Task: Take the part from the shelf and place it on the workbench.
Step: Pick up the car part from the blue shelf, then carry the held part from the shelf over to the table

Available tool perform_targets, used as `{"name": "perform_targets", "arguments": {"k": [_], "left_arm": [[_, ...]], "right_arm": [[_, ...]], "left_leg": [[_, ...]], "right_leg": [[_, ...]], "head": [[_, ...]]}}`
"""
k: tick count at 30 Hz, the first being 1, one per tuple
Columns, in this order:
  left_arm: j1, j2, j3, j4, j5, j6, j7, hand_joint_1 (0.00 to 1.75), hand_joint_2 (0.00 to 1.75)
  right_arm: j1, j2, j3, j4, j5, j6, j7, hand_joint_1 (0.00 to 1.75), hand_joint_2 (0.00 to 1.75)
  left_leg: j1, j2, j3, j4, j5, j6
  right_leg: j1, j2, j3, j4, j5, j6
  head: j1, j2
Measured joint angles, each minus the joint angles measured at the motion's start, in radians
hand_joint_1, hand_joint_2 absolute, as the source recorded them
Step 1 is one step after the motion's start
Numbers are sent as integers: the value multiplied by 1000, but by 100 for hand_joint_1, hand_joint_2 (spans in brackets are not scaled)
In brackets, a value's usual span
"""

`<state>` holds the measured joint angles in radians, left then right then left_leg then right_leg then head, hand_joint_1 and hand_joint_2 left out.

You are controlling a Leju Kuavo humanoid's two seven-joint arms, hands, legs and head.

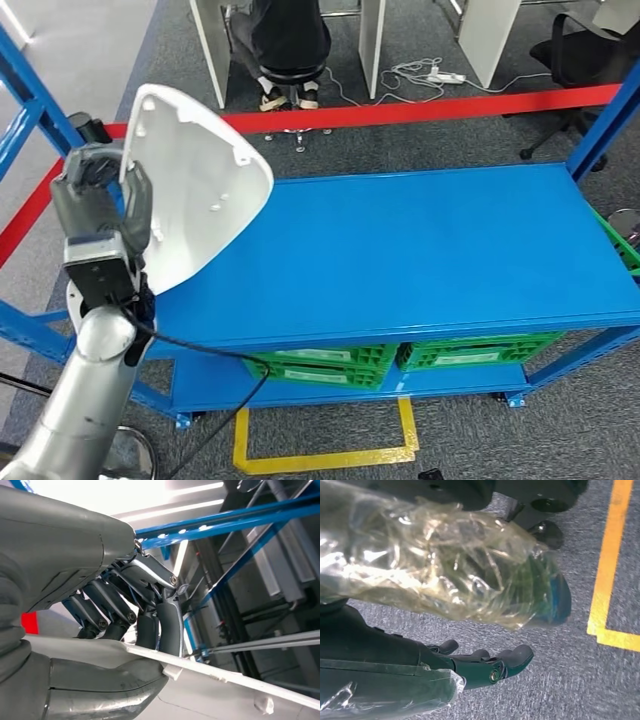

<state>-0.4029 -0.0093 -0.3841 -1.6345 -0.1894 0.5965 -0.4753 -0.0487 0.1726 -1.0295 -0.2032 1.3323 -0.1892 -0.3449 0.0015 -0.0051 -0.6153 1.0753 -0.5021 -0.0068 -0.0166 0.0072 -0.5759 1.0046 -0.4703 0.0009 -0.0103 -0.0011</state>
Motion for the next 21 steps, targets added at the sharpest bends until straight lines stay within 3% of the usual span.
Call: {"name": "perform_targets", "arguments": {"k": [2, 4, 5, 6, 8, 10, 13, 14, 16, 18, 19, 20, 21], "left_arm": [[14, 3, 0, -9, 0, 4, -3, 175, 175], [30, 5, 0, -14, 0, 6, -3, 175, 175], [35, 5, 0, -16, 0, 7, -3, 175, 175], [38, 6, 0, -19, -1, 9, -3, 175, 175], [43, 6, 0, -26, -7, 15, -7, 175, 175], [55, 7, -2, -34, -19, 25, -15, 175, 175], [83, 10, -4, -46, -35, 40, -23, 175, 175], [90, 10, -4, -49, -38, 45, -25, 175, 175], [102, 11, -6, -56, -40, 50, -31, 175, 175], [117, 12, -8, -59, -41, 54, -38, 175, 175], [125, 12, -9, -59, -41, 55, -39, 175, 175], [132, 13, -10, -59, -41, 56, -40, 175, 175], [137, 13, -11, -59, -41, 56, -41, 175, 175]], "right_arm": [[-1, 1, 0, 0, 0, -1, 0, 0, 0], [0, 1, 0, 0, -1, -2, 0, 0, 0], [0, 2, 0, 0, -2, -3, 0, 0, 0], [0, 2, -1, 0, -3, -4, 0, 0, 0], [0, 4, -1, 0, -5, -5, -2, 0, 0], [-1, 5, -1, 0, -6, -6, -5, 0, 0], [0, 5, -2, 0, -8, -6, -8, 0, 0], [0, 5, -3, 0, -10, -6, -9, 0, 0], [-1, 5, -3, 0, -12, -6, -9, 0, 0], [0, 5, -3, 0, -14, -6, -10, 0, 0], [0, 5, -3, 0, -14, -6, -10, 0, 0], [1, 5, -3, 0, -15, -6, -10, 0, 0], [1, 5, -4, 0, -16, -6, -10, 0, 0]], "left_leg": [[3, 0, -56, 127, -63, -9], [6, 1, -95, 213, -85, -13], [7, 1, -92, 206, -68, -13], [8, 1, -70, 161, -35, -11], [8, 1, -6, 29, 29, -5], [5, 1, 29, -50, 47, 2], [5, 1, 30, -64, 47, 17], [7, 2, 30, -68, 51, 24], [10, 5, 28, -72, 58, 34], [7, 5, 22, -72, 62, 39], [6, 6, 19, -71, 64, 40], [5, 6, 17, -71, 66, 40], [4, 5, 15, -71, 68, 40]], "right_leg": [[0, -1, 0, 0, 0, -5], [0, -2, 0, 1, -1, -6], [0, -2, 1, 1, -1, -7], [0, -1, 2, 1, -1, -6], [2, -1, 3, 3, -2, -2], [5, 0, -2, 6, -2, 6], [6, 0, -8, 5, -1, 22], [5, -1, -14, 18, -15, 27], [4, -1, -54, 106, -75, 34], [4, -2, -107, 237, -139, 37], [4, -2, -120, 275, -150, 38], [5, -2, -114, 275, -142, 37], [5, -2, -90, 236, -117, 35]], "head": [[-4, 0], [-3, 0], [-4, 0], [-4, 0], [-3, 0], [-2, 0], [-2, 0], [0, 0], [4, 0], [7, 0], [7, 0], [7, 0], [7, 0]]}}
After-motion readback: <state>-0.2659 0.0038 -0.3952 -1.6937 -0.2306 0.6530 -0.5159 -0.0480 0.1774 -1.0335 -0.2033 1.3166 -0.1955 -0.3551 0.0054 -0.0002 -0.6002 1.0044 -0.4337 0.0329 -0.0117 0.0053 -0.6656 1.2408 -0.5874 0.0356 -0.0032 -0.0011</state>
